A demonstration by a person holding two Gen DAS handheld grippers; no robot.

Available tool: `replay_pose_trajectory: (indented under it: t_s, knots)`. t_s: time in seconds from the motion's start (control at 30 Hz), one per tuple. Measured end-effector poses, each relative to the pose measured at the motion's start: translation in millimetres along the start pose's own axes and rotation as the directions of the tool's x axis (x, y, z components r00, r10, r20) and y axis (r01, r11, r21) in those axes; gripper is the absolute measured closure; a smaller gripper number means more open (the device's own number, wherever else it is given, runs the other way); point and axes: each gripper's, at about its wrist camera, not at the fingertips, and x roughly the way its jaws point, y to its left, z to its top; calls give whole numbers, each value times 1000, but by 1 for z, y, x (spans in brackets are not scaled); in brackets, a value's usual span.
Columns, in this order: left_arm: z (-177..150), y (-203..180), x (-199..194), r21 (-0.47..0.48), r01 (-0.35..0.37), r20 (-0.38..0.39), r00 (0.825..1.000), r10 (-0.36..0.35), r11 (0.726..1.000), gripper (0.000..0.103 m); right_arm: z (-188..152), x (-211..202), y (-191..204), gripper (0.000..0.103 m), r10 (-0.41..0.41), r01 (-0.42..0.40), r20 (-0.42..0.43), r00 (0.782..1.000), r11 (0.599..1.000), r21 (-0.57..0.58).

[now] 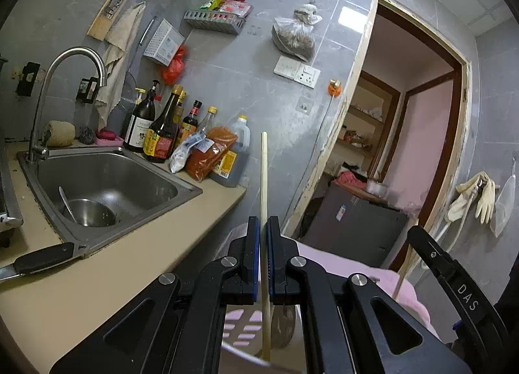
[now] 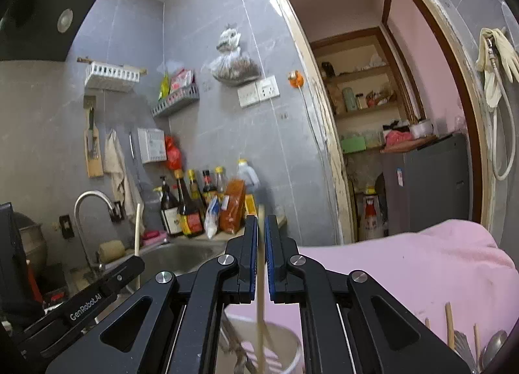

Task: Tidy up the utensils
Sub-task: 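Lower the chopsticks into the holder and open both grippers, then move both grippers back over the remaining utensils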

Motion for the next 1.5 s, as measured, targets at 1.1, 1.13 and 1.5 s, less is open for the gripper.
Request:
replay_pose_trajectory:
  t_s: [1.1, 1.13, 1.5]
  knots:
    - [-6, -97, -59, 220, 157, -88, 986, -141, 963, 15, 36, -127, -54, 19, -133, 139, 54, 990, 983, -117]
    - [-9, -101, -61, 227, 167, -92, 984, -150, 960, 15, 36, -131, -56, 17, -141, 146, 53, 989, 981, -128]
    - [-38, -135, -65, 281, 256, -161, 963, -218, 925, 2, 29, -176, -92, 0, -244, 246, 35, 969, 948, -200]
